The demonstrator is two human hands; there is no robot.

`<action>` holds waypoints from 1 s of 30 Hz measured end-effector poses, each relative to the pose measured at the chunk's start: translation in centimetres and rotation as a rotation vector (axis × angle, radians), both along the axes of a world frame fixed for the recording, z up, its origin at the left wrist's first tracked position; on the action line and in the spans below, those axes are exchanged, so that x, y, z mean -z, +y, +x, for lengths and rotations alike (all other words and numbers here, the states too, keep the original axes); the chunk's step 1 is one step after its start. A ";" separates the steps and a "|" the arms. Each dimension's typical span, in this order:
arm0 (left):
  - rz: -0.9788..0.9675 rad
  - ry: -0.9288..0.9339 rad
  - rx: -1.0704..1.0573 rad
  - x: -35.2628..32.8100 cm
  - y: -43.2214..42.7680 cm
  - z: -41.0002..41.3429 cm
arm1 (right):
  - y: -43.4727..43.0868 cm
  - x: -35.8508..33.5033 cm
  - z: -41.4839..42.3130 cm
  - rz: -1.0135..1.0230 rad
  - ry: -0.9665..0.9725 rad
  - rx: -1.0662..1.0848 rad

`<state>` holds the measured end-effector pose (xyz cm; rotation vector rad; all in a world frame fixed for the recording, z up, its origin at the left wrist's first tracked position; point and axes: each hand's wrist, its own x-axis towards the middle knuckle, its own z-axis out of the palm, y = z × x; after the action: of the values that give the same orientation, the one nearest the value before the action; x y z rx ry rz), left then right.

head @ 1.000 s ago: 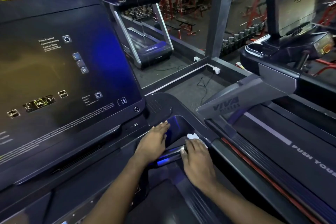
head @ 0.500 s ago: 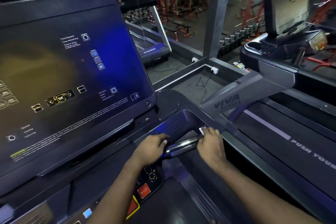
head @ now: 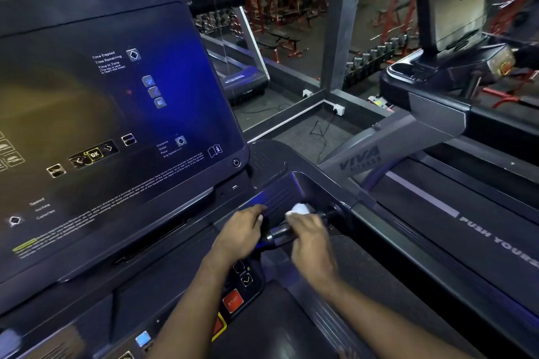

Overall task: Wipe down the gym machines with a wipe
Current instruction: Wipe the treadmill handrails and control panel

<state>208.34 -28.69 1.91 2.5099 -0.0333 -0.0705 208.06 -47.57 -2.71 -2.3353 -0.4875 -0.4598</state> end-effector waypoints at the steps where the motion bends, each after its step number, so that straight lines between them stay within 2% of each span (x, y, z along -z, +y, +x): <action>1: 0.004 -0.003 0.003 0.0 0.0 0.0 | -1.0 0.4 1.0 0.070 0.050 0.142; 3: 0.010 -0.006 0.003 0.2 0.1 0.1 | -2.2 1.0 2.4 0.205 0.163 0.365; 6: 0.015 -0.003 0.008 0.2 0.1 0.2 | -1.8 1.3 2.1 0.342 0.217 0.503; 8: 0.016 -0.009 0.008 0.2 0.1 0.1 | -1.0 1.3 1.5 0.504 0.251 0.609; 11: 0.021 -0.016 0.008 0.0 0.0 0.0 | 0.3 0.7 1.4 0.790 0.451 0.773; 13: 0.022 -0.018 0.003 0.0 -0.1 0.0 | 1.6 0.7 1.8 0.958 0.619 0.770; 16: 0.025 -0.014 -0.002 -0.1 -0.1 0.0 | 2.5 0.9 3.6 1.358 0.694 0.727; 19: 0.027 -0.016 -0.010 -0.2 -0.1 0.0 | 2.3 0.8 5.1 1.580 0.739 0.752; 22: 0.012 -0.004 -0.028 -0.3 -0.1 -0.1 | 3.3 1.3 4.2 1.591 0.825 0.610; 24: 0.010 -0.006 -0.034 -0.3 0.0 -0.2 | 4.8 2.4 2.2 1.443 0.867 0.548; 26: 0.004 -0.015 -0.035 -0.2 0.0 -0.1 | 6.0 3.2 -0.2 1.266 0.819 0.521; 30: -0.038 -0.037 -0.050 -0.3 -0.1 -0.4 | 5.9 2.5 -3.1 1.043 0.721 0.547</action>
<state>207.95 -28.79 2.19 2.4729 0.0127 -0.0030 204.92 -41.66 -5.18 -1.4001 0.6266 -0.0347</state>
